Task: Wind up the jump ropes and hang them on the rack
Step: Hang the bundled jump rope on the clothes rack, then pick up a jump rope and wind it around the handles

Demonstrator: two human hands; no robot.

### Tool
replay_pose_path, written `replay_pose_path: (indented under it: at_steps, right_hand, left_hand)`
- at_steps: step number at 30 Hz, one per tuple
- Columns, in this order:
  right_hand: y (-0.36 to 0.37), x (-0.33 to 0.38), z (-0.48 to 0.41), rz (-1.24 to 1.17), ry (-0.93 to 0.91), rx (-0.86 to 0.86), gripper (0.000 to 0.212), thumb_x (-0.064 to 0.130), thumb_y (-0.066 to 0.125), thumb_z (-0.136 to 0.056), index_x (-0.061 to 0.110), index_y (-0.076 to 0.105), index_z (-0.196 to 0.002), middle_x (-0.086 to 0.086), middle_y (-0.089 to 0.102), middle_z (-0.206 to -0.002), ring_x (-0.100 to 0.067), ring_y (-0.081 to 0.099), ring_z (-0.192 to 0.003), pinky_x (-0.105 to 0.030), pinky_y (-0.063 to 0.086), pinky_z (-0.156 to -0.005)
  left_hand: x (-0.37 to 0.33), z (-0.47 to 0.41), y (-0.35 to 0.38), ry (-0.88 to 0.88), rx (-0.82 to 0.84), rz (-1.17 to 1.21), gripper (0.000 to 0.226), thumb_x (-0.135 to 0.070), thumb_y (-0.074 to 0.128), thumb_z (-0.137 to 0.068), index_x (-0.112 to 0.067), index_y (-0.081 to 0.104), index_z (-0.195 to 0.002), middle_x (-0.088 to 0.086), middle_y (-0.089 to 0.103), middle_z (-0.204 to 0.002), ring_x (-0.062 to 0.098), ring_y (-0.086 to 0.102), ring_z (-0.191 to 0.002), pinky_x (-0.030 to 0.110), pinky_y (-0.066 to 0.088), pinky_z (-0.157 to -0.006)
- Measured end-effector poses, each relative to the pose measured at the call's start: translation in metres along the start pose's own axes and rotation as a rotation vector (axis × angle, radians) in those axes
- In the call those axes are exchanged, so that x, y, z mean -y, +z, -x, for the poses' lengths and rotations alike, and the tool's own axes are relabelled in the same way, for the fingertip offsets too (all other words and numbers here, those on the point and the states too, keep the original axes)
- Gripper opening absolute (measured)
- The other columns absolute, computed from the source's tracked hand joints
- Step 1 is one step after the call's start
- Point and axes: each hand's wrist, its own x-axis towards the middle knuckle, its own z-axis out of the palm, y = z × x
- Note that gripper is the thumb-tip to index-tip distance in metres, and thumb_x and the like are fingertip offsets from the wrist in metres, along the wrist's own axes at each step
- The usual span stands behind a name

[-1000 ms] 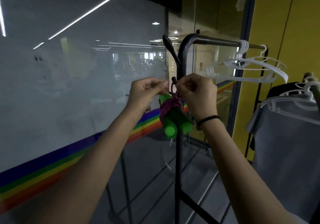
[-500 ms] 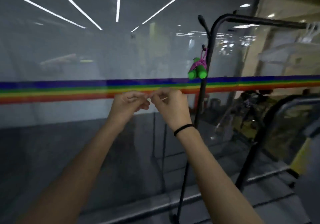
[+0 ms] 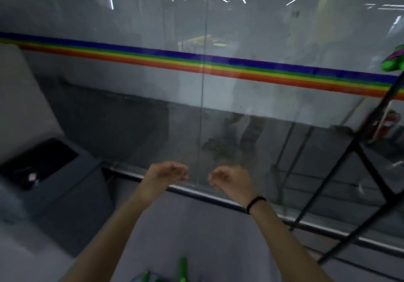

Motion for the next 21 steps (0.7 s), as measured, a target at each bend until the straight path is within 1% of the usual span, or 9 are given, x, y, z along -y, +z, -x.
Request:
replay_pose_path:
  at_steps: [2,3,4,5,8,12,15,18,21]
  right_hand:
    - [0.037,0.007,0.015,-0.014,0.015,0.020,0.016,0.016,0.064,-0.083,0.014,0.069,-0.067,-0.003,0.068,-0.065,-0.008,0.062,-0.060,-0.024,0.050,-0.067]
    - [0.057,0.009,0.023,-0.018,0.027,0.039,0.021,0.016,0.062,-0.084,0.021,0.067,-0.064,0.001,0.067,-0.064,-0.008,0.062,-0.061,-0.023,0.050,-0.067]
    - [0.077,0.008,0.032,-0.021,0.042,0.055,0.024,0.017,0.061,-0.084,0.026,0.065,-0.063,0.005,0.066,-0.064,-0.009,0.063,-0.063,-0.023,0.051,-0.068]
    - [0.099,0.006,0.042,-0.029,0.057,0.060,0.023,0.017,0.061,-0.085,0.026,0.065,-0.064,0.003,0.067,-0.066,-0.012,0.064,-0.066,-0.027,0.052,-0.071]
    - [0.162,-0.012,0.068,-0.047,0.064,0.059,0.012,0.007,0.061,-0.083,0.013,0.068,-0.074,-0.010,0.067,-0.074,-0.020,0.063,-0.072,-0.035,0.053,-0.072]
    - [0.230,-0.048,0.087,-0.079,0.082,0.064,0.011,0.003,0.060,-0.081,0.009,0.068,-0.076,-0.013,0.067,-0.077,-0.021,0.063,-0.070,-0.038,0.054,-0.076]
    - [0.282,-0.105,0.096,-0.076,0.133,0.068,0.012,0.002,0.058,-0.082,0.004,0.068,-0.076,-0.017,0.067,-0.078,-0.022,0.061,-0.069,-0.039,0.054,-0.074]
    - [0.355,-0.201,0.099,0.007,0.182,0.079,0.015,0.009,0.057,-0.082,0.000,0.068,-0.077,-0.016,0.069,-0.080,-0.019,0.061,-0.066,-0.029,0.053,-0.071]
    - [0.421,-0.295,0.099,0.118,0.218,0.127,0.020,0.013,0.056,-0.083,-0.001,0.069,-0.083,-0.016,0.070,-0.084,-0.025,0.064,-0.077,-0.032,0.053,-0.077]
  left_hand:
    - [0.011,0.026,-0.029,-0.027,-0.026,-0.035,0.014,-0.021,0.082,-0.057,-0.014,0.075,-0.068,0.001,0.071,-0.063,0.010,0.067,-0.060,0.018,0.054,-0.061]
    - [0.018,0.039,-0.043,-0.045,-0.035,-0.079,0.007,-0.013,0.079,-0.064,-0.013,0.074,-0.070,0.000,0.070,-0.061,0.008,0.066,-0.058,0.018,0.054,-0.061]
    - [0.027,0.051,-0.058,-0.049,-0.024,-0.132,0.010,-0.001,0.070,-0.074,-0.011,0.071,-0.072,-0.003,0.070,-0.058,0.006,0.065,-0.057,0.018,0.053,-0.061]
    - [0.038,0.062,-0.074,-0.080,-0.015,-0.194,0.021,0.009,0.060,-0.080,-0.009,0.068,-0.073,-0.004,0.069,-0.056,0.004,0.064,-0.055,0.017,0.053,-0.061]
    - [0.069,0.097,-0.112,-0.170,0.035,-0.239,0.040,0.017,0.051,-0.083,-0.013,0.070,-0.065,-0.004,0.068,-0.055,0.004,0.064,-0.053,0.016,0.053,-0.059]
    - [0.124,0.128,-0.144,-0.194,0.064,-0.267,0.027,0.018,0.047,-0.084,-0.004,0.061,-0.079,-0.006,0.068,-0.054,0.000,0.062,-0.053,0.012,0.050,-0.056]
    - [0.197,0.145,-0.155,-0.210,0.080,-0.312,0.022,0.013,0.052,-0.085,-0.006,0.062,-0.081,-0.011,0.068,-0.054,-0.004,0.060,-0.051,0.010,0.046,-0.053]
    - [0.303,0.155,-0.167,-0.182,0.125,-0.341,0.017,0.008,0.053,-0.087,-0.005,0.064,-0.088,-0.013,0.067,-0.054,-0.005,0.060,-0.052,0.008,0.046,-0.055]
    - [0.405,0.161,-0.181,-0.174,0.110,-0.376,0.016,0.008,0.052,-0.088,-0.005,0.063,-0.090,-0.013,0.067,-0.051,-0.005,0.060,-0.050,0.006,0.045,-0.054]
